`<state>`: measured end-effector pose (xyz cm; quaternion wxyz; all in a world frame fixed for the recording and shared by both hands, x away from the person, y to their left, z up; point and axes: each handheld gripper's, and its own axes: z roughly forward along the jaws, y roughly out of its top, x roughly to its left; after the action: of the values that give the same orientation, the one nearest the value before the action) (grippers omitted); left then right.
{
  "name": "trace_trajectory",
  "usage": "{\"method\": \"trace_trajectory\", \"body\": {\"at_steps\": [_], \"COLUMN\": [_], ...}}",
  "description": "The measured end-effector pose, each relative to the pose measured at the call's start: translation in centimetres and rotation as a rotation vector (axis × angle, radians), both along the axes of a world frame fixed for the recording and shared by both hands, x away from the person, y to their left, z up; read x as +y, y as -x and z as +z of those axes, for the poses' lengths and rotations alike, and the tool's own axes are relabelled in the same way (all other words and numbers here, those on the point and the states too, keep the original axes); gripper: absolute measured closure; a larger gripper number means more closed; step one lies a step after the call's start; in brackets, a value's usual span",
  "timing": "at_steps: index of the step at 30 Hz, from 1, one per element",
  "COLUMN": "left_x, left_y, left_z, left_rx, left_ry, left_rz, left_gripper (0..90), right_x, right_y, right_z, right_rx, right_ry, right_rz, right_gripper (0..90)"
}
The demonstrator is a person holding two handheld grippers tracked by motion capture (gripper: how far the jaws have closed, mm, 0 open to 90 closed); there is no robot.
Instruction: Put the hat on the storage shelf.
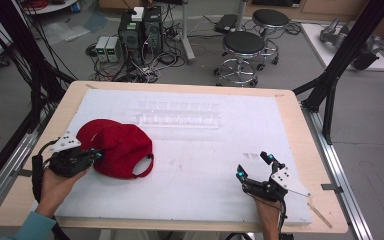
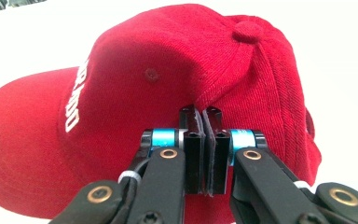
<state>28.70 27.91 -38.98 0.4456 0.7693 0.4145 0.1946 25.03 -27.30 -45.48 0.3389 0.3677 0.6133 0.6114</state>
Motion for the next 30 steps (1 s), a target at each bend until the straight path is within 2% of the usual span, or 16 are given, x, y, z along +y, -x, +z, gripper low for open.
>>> {"method": "trace_trajectory", "body": {"at_steps": [6,11,15,30], "left_x": [-1.8,-3.5,-4.8,-9.3], "left_y": [0.5,0.9,1.1,1.1], "left_z": [0.2,0.3,0.3,0.3], "left_rx": [0.012,0.020,0.018,0.027], "left_ry": [0.027,0.051,0.052,0.098], "left_rz": [0.001,-0.023,-0.036,-0.117], "left_gripper": [87.7,87.7,87.6,86.9], "right_x": [0.0,0.0,0.0,-0.1], "right_y": [0.0,0.0,0.0,0.0], "right_z": [0.0,0.0,0.0,0.0], "right_rx": [0.004,0.005,0.005,0.002], "right_ry": [-0.001,-0.003,-0.002,-0.006], "right_rz": [0.001,0.002,0.002,0.002], "right_gripper": [6.1,6.1,6.1,6.1]}}
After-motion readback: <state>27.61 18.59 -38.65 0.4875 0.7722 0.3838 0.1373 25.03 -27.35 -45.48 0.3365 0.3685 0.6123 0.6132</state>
